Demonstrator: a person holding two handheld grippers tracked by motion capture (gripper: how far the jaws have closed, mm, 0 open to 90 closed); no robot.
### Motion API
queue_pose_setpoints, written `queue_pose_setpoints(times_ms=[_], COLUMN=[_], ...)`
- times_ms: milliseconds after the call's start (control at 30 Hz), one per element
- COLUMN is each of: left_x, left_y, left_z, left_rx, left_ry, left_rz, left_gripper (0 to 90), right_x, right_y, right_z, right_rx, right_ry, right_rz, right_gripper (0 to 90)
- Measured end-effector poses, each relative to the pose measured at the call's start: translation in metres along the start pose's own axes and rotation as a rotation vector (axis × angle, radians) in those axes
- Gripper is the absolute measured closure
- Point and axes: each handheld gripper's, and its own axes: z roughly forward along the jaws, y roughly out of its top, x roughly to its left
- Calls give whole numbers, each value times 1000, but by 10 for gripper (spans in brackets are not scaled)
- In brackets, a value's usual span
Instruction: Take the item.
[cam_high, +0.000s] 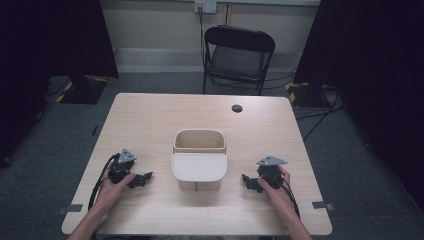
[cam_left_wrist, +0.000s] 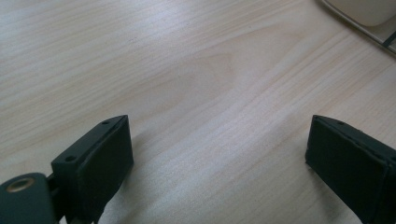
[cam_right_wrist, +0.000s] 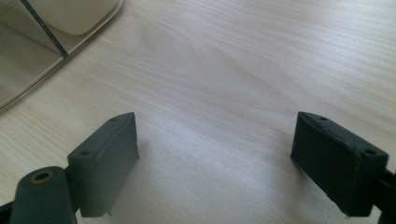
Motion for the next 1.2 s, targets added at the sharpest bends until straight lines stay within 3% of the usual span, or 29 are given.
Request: queue_pose_setpoints(times_ms=[167, 267, 400, 533, 1200], left_x=[1, 0, 0, -4, -25], left_y=[-1, 0, 1, 4, 15], left_z=[-1, -3, -5, -10, -21], left_rx=[-2, -7, -19, -57, -122], left_ry=[-3, 7, 8, -10, -102], left_rz=[2, -7, -11, -5, 20], left_gripper=[79, 161, 161, 161, 164], right_x=[0, 0, 0, 0, 0], right_y=[0, 0, 0, 0, 0], right_z=[0, 0, 0, 0, 0], right_rx=[0, -1, 0, 0, -1], right_ry=[0, 1, 0, 0, 1], right_rz=[0, 0, 0, 0, 0], right_gripper=[141, 141, 141, 141, 141])
